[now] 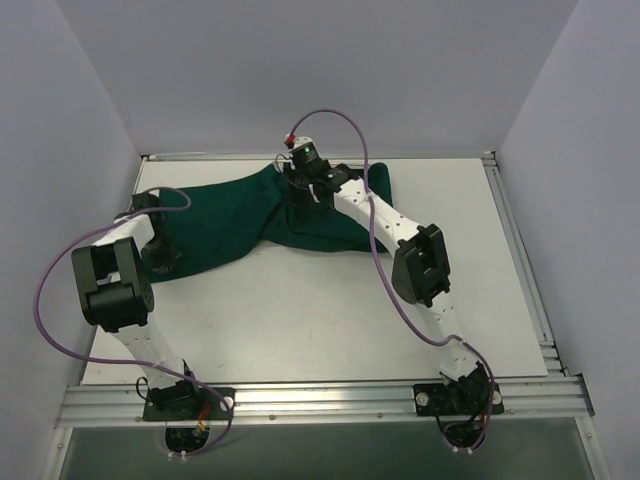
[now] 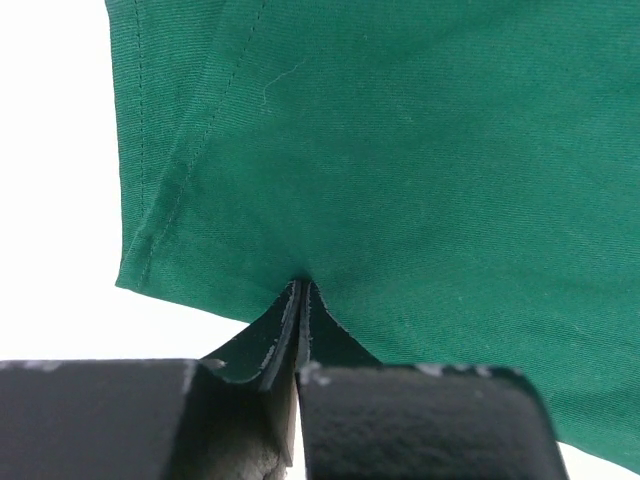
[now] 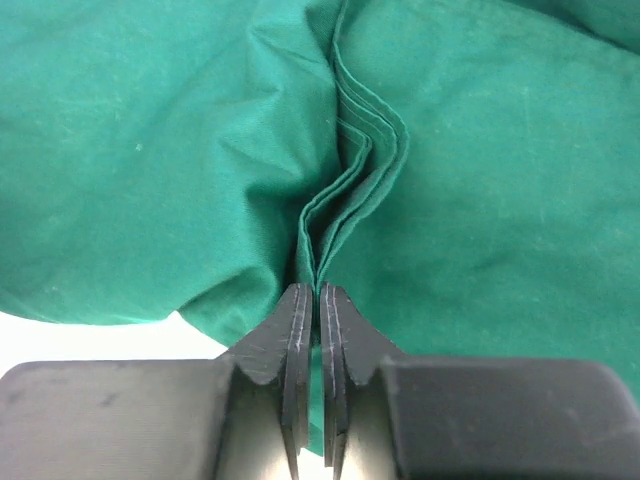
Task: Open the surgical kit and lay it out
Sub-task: Open the surgical kit at the center of the board.
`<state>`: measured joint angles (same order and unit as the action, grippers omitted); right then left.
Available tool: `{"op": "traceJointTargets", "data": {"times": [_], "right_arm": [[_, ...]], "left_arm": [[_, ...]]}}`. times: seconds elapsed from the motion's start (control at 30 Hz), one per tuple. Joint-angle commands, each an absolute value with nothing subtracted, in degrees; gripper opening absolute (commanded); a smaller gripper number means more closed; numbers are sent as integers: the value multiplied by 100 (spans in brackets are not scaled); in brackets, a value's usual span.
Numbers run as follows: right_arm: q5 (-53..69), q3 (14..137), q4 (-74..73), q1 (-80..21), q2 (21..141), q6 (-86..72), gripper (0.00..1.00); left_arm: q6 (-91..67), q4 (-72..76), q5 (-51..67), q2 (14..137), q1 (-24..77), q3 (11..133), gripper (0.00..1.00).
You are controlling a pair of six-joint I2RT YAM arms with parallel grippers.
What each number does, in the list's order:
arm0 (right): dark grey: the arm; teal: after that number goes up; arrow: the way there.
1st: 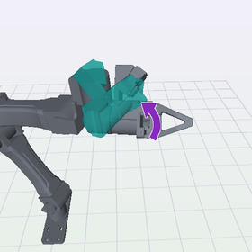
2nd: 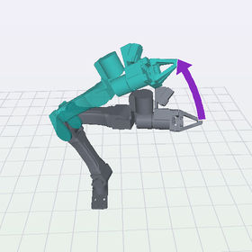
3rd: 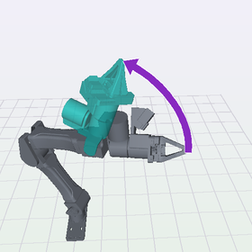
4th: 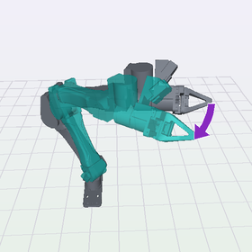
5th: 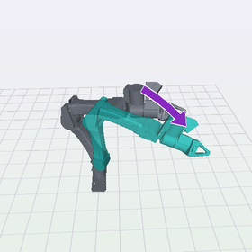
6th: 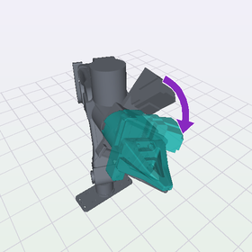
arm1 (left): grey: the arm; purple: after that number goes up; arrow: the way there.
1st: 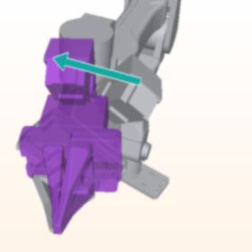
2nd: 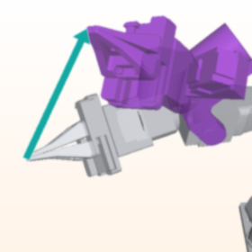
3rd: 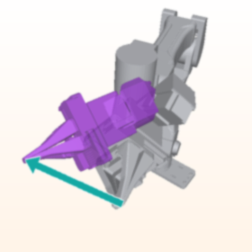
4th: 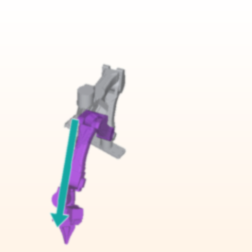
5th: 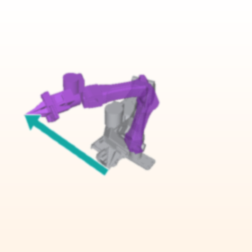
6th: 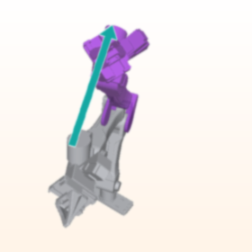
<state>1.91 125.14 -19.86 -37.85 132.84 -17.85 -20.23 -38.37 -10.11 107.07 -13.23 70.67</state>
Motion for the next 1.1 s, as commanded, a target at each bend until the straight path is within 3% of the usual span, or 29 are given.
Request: {"op": "traceJointTargets", "data": {"times": [0.0,0.13,0.5,0.57,0.6,0.63,0.7,0.8,0.83,0.97,1.07], "right_arm": [[19,12901,-2205,-3744,13139,-1723,0],[-763,12764,-2487,-3403,12842,-1793,0],[-3547,10171,-2628,-48,10636,-1794,0],[-3412,9698,-2488,359,10303,-1688,2],[-3193,9573,-2400,534,10231,-1627,7],[-3277,9519,-2417,554,10196,-1591,31],[-3401,9693,-2574,562,10265,-1521,41],[-3517,10289,-2883,563,10529,-1284,57],[-3211,10396,-2865,484,10599,-1222,62],[-1561,10433,-2445,37,10933,-1318,65],[-1337,10310,-2355,-202,11275,-1616,65]], "left_arm": [[-1890,-3779,-1081,10819,-1397,7286,4],[-1872,-3893,-1037,10986,-1406,7453,2],[-2109,-3972,-730,10582,-1398,7523,2],[-2118,-4052,-642,10634,-1406,7637,2],[-2127,-4052,-598,10652,-1406,7638,2],[-2153,-4000,-528,10652,-1406,7629,3],[-2145,-3973,-484,10652,-1406,7638,6],[-1996,-4113,-510,10530,-1397,7804,27],[-1960,-4070,-475,10477,-1380,7813,43],[-1776,-3877,313,10345,-1222,7945,50],[-1784,-3963,605,10511,-1099,8155,45]]}}
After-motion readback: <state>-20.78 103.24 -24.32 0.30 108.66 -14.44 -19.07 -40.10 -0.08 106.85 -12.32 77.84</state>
